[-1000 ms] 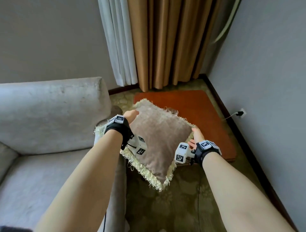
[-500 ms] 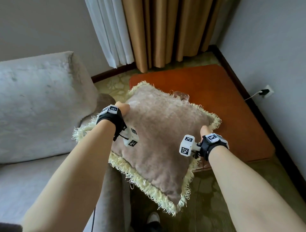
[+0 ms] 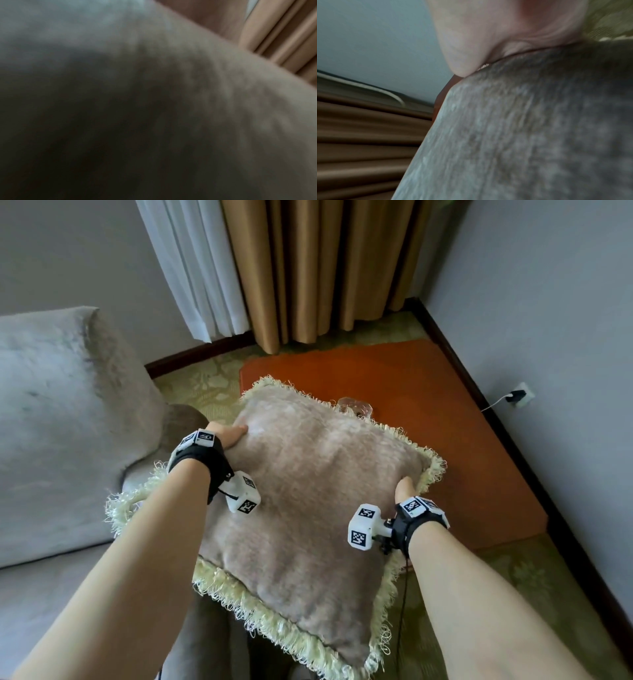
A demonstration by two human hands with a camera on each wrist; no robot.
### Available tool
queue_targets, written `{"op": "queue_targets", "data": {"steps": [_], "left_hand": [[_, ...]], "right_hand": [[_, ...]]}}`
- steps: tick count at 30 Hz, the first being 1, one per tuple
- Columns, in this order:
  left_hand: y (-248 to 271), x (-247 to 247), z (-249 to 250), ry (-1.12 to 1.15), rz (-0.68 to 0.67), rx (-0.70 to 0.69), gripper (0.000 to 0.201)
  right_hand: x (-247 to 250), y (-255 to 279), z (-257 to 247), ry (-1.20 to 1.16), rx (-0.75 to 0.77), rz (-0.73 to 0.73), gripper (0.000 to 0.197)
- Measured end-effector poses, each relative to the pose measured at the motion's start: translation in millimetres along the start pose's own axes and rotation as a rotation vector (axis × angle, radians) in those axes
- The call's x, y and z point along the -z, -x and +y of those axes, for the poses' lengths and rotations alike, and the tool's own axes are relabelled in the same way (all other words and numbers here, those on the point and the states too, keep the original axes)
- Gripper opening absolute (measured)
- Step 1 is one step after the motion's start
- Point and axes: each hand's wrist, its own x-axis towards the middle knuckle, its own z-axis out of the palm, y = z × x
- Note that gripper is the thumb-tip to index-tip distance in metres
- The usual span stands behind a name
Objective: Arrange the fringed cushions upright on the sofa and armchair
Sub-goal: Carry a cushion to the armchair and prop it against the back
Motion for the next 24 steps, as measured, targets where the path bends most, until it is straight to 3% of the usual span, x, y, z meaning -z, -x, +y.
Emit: {"op": "queue_targets", "data": {"steps": [7, 15, 20, 24], "left_hand": [[54, 51, 4, 0.052, 0.050, -0.123, 0.044], [169, 191, 12, 0.196, 0.262, -0.226, 0.030], [235, 277, -37, 0.306, 0.386, -0.226, 0.028], [270, 337, -100, 0.386, 0.485, -0.210, 0.022]], "right_hand": [[28, 55, -18, -0.079, 0.102, 0.133, 0.073], [46, 221, -73, -0.110, 0.263, 0.102, 0.072], [28, 325, -87, -0.066, 0.399, 0.037, 0.072], [-14, 392, -82, -0.082, 0.462, -0.067, 0.073]]}}
